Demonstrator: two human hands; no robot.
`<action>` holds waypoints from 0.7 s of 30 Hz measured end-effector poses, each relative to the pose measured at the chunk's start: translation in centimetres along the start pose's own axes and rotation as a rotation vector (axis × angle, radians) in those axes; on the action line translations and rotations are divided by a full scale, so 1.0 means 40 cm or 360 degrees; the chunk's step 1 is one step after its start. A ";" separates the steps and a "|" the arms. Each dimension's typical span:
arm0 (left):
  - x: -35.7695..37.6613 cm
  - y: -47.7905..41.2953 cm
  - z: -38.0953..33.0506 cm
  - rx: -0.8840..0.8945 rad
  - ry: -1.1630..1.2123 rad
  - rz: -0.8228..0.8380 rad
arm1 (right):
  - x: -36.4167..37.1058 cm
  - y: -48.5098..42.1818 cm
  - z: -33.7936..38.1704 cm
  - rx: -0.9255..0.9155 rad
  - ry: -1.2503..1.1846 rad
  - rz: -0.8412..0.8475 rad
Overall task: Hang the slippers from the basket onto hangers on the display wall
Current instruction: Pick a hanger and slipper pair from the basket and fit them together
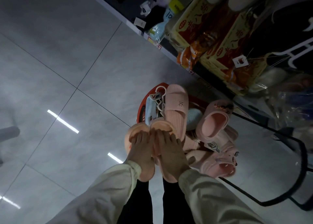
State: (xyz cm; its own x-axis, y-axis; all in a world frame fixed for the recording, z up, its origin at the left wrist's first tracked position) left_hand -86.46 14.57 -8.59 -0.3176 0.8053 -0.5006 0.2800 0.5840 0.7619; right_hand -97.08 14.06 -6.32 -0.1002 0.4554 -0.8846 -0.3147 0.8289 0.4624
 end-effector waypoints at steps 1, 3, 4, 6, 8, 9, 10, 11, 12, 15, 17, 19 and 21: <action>0.001 0.010 0.018 0.0014 0.0032 -0.0032 | 0.000 0.003 0.016 -0.0004 -0.0064 -0.0015; 0.008 0.026 0.064 0.0033 0.0059 -0.0076 | 0.015 0.007 0.050 -0.0048 -0.0188 0.0087; 0.013 0.032 0.087 0.0021 0.0057 -0.0074 | 0.031 0.009 0.067 -0.0081 -0.0229 0.0171; 0.020 0.042 0.127 -0.0002 0.0032 -0.0090 | 0.052 0.013 0.097 -0.0116 -0.0305 0.0302; 0.012 0.047 0.153 -0.0041 0.0009 -0.0130 | 0.066 0.013 0.122 -0.0136 -0.0419 0.0357; 0.008 0.049 0.159 -0.0063 -0.0026 -0.0128 | 0.074 0.013 0.134 -0.0166 -0.0479 0.0421; 0.004 0.050 0.163 -0.0093 -0.0061 -0.0129 | 0.078 0.010 0.142 -0.0193 -0.0527 0.0480; 0.001 0.050 0.165 -0.0104 -0.0085 -0.0152 | 0.079 0.004 0.146 -0.0208 -0.0562 0.0516; -0.005 0.047 0.167 -0.0110 -0.0109 -0.0168 | 0.082 -0.005 0.149 -0.0218 -0.0604 0.0536; -0.011 0.038 0.199 -0.0285 -0.0101 -0.0130 | 0.072 -0.057 0.144 -0.0162 -0.0853 0.0456; -0.019 0.030 0.224 -0.0409 -0.0119 -0.0157 | 0.075 -0.117 0.115 0.0005 -0.0933 0.0304; -0.034 0.018 0.234 -0.0469 -0.0149 -0.0161 | 0.088 -0.191 0.071 0.0194 -0.0840 0.0255; -0.050 -0.001 0.240 -0.0470 -0.0173 -0.0190 | 0.099 -0.265 0.034 0.0333 -0.0801 0.0277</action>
State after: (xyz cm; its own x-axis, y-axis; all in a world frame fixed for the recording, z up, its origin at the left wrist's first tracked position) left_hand -77.14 13.91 -11.54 -0.2291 0.7486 -0.6221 -0.0329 0.6328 0.7736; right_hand -92.85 7.52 -14.66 0.3441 0.6469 -0.6805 -0.1351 0.7513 0.6459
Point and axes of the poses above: each hand's wrist, its own y-axis away from the middle knuckle, its own x-axis out of the palm, z = x × y, the point moved 5 cm from there along -y, towards the middle knuckle, and after that the axes turned 14 degrees about y, right-handed, at the moved point
